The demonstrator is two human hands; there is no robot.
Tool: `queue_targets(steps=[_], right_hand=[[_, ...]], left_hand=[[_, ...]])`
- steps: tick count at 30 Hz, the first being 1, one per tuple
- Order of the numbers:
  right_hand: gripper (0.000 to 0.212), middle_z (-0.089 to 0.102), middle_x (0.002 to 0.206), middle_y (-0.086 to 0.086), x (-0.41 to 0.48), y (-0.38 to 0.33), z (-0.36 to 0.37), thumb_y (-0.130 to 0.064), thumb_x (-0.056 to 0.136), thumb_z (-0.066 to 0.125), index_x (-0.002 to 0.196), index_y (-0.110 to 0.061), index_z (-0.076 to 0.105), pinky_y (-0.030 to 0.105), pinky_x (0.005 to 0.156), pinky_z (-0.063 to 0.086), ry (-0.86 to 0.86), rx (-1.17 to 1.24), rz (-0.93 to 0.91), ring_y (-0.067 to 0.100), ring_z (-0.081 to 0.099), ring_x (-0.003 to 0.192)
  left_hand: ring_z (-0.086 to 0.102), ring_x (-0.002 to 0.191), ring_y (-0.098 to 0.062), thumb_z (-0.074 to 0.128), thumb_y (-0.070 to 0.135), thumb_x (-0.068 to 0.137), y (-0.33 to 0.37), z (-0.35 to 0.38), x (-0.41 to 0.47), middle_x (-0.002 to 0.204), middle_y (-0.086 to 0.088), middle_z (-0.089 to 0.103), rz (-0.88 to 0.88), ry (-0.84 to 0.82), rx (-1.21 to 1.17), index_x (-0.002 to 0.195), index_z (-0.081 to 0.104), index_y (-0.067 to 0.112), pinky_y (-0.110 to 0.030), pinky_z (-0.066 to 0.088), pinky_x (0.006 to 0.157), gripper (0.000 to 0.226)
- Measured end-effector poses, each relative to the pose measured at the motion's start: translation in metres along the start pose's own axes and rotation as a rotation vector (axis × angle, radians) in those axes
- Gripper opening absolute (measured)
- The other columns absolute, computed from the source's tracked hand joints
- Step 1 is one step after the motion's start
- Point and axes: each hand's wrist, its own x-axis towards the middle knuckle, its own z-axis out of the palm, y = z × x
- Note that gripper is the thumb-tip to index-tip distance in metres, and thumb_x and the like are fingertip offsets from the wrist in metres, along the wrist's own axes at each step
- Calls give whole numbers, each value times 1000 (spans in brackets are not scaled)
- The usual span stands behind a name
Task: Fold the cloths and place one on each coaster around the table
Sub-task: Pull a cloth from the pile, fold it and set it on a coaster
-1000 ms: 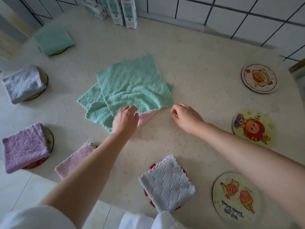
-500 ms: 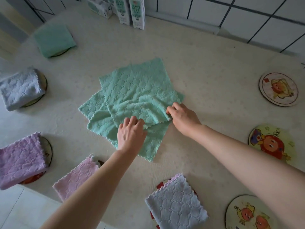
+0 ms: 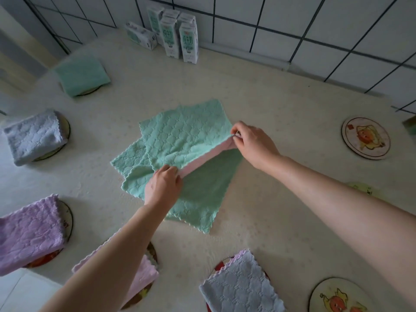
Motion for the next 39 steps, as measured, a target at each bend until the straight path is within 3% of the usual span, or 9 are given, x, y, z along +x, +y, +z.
queue_targets(steps=[4, 9, 13, 16, 20, 28, 33, 35, 39], right_hand=[[13, 65, 93, 10, 10, -2, -23, -23, 95, 47, 102, -14, 54, 31, 61, 39, 83, -44, 62, 31, 60, 83], [9, 64, 93, 17, 14, 3, -56, -15, 93, 49, 97, -8, 53, 51, 74, 54, 262, 389, 240, 35, 63, 83], [15, 64, 98, 13, -9, 15, -103, -12, 94, 48, 104, -3, 54, 37, 80, 49, 445, 373, 219, 27, 61, 89], [13, 62, 90, 7, -44, 37, -135, -11, 95, 48, 103, -2, 53, 32, 73, 47, 553, 344, 128, 20, 59, 81], [10, 58, 86, 2, -111, 85, -153, -11, 94, 51, 100, -3, 52, 11, 63, 41, 609, 284, 22, 12, 56, 75], [24, 60, 117, 9, -287, 187, -123, -9, 87, 61, 110, -8, 54, 35, 93, 50, 334, 144, -34, 21, 59, 109], [40, 53, 133, 11, -359, 225, -87, 14, 84, 50, 118, -5, 56, 37, 107, 39, 157, 61, -34, 21, 48, 128], [45, 53, 134, 12, -407, 247, -83, 18, 84, 45, 122, -3, 56, 33, 110, 34, 62, 54, -16, 21, 48, 128], [46, 59, 129, 12, -451, 254, -66, 20, 80, 49, 116, -4, 63, 27, 106, 37, 30, 47, -11, 21, 56, 120]], left_hand=[[56, 66, -21, 49, 16, 95, 1, -35, 25, 79, -5, 61, -63, 64, -63, 90, 67, 6, -30, 47, 54, 21], [64, 68, -29, 47, 5, 90, 48, -96, 55, 88, -19, 68, -43, 194, -352, 105, 69, 4, -36, 57, 59, 26], [66, 81, -32, 45, 6, 88, 97, -121, 62, 96, -16, 69, 47, 297, -453, 107, 69, 8, -45, 59, 67, 31], [65, 87, -28, 47, 4, 89, 139, -121, 45, 99, -14, 71, 159, 376, -441, 108, 68, 5, -34, 54, 79, 29], [63, 89, -24, 51, 3, 88, 179, -91, 0, 101, -9, 71, 307, 389, -384, 107, 68, 7, -23, 44, 76, 25], [64, 96, -24, 60, -2, 85, 208, 23, -136, 104, -7, 69, 416, 189, -300, 105, 69, 8, -26, 45, 87, 25], [62, 105, -23, 60, -12, 79, 200, 72, -208, 111, -9, 68, 378, 62, -266, 106, 70, 5, -17, 37, 97, 33], [62, 108, -24, 60, -16, 75, 214, 102, -252, 113, -10, 68, 364, 35, -247, 106, 70, 4, -25, 40, 101, 38], [64, 104, -24, 65, -16, 71, 207, 116, -288, 111, -11, 69, 362, 0, -242, 103, 72, 3, -18, 35, 99, 38]])
